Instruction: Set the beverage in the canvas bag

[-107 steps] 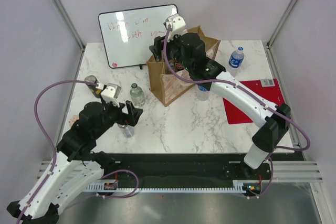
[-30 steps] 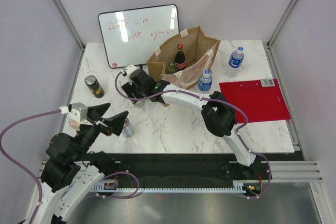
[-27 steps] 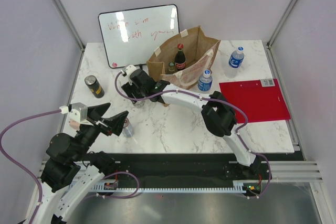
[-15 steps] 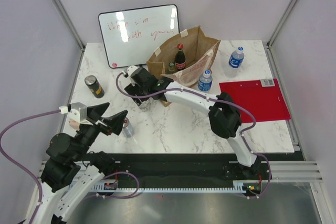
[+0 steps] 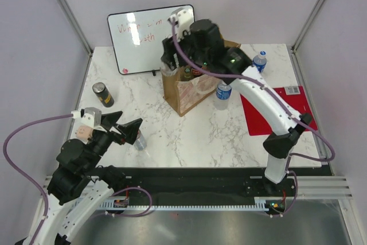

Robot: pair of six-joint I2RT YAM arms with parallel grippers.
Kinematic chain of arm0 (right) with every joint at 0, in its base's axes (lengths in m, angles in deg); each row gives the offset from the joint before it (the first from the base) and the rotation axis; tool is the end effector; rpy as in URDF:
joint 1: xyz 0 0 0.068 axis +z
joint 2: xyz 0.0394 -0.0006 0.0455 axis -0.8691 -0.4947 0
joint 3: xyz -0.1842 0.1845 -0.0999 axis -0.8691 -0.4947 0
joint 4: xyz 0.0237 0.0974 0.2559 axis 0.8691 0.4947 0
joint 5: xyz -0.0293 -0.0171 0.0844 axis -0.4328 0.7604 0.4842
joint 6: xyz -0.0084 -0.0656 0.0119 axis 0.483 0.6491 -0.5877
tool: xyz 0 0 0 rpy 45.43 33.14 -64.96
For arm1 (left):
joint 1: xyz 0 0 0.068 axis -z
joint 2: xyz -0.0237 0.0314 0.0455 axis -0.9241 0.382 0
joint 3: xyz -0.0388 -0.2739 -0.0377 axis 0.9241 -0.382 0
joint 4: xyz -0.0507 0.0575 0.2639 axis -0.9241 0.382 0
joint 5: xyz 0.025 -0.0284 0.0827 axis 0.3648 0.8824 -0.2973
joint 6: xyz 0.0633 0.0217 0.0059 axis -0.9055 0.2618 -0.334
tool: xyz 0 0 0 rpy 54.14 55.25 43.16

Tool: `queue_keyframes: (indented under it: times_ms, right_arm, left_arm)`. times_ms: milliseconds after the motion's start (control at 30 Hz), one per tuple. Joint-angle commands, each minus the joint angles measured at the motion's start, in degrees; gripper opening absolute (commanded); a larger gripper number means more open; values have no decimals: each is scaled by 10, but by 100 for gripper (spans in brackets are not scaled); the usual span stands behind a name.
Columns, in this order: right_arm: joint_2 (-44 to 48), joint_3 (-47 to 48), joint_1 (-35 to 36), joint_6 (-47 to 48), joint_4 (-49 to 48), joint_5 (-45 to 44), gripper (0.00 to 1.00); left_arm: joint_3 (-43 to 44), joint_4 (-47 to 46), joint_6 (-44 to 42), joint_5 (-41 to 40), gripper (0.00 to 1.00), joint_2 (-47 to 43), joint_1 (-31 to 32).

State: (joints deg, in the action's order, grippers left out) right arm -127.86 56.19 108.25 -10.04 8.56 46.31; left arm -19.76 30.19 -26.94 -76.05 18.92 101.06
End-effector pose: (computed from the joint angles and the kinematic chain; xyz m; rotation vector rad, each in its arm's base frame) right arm 0.2934 0.3225 0.4811 -0.7074 1.8171 0.5867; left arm 0.0638 -0.0350 0.3582 0.1499 1.5265 -0.5976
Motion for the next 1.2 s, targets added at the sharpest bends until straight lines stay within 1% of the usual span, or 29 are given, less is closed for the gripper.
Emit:
queue_keyframes:
  times_ms: [0, 133, 167, 233, 267, 300, 367, 400, 467, 500, 533, 633, 767, 800, 967, 1100, 1167]
  right_arm:
    - [42, 49, -68, 3, -45, 0, 0]
    - [30, 51, -101, 14, -46, -2, 0]
    - [27, 49, -111, 16, -46, -3, 0]
    - [20, 33, -119, 22, -55, -5, 0]
    - [20, 23, -122, 26, -62, -7, 0]
    - [21, 2, -125, 29, -79, -13, 0]
    - [17, -8, -127, 32, -87, -8, 0]
    - [12, -16, -127, 33, -92, -4, 0]
    - [11, -29, -127, 38, -101, -3, 0]
    - [15, -52, -127, 38, -119, -3, 0]
    - [19, -65, -127, 38, -130, -10, 0]
    - [29, -108, -127, 52, -165, -6, 0]
    - [44, -169, -127, 58, -211, 10, 0]
    - [55, -197, -127, 58, -226, 8, 0]
    - [85, -228, -127, 29, -217, 14, 0]
    - [106, -246, -127, 15, -210, 13, 0]
    - [112, -253, -127, 14, -210, 14, 0]
  left_arm:
    - [13, -3, 6, -10, 98, 42, 1]
    - [47, 0, 41, -12, 94, 104, 1]
    - [58, 2, 50, -15, 93, 144, 1]
    - [97, 7, 74, -4, 91, 189, 1]
    - [112, 10, 80, 3, 91, 212, 1]
    - [140, 13, 87, 7, 90, 260, 1]
    - [166, 14, 109, 12, 88, 303, 1]
    - [191, 14, 115, 13, 86, 348, 1]
    - [218, 12, 129, 15, 84, 392, 1]
    - [244, 12, 131, 16, 84, 410, 1]
    - [257, 12, 138, 17, 82, 447, 1]
    - [296, 9, 157, 13, 80, 501, 1]
    - [318, -16, 181, 17, 79, 550, 1]
    - [322, -20, 184, 19, 78, 559, 1]
    - [326, -37, 201, 12, 75, 608, 1]
    - [345, -47, 205, 31, 72, 652, 1]
    - [351, -48, 208, 39, 69, 663, 1]
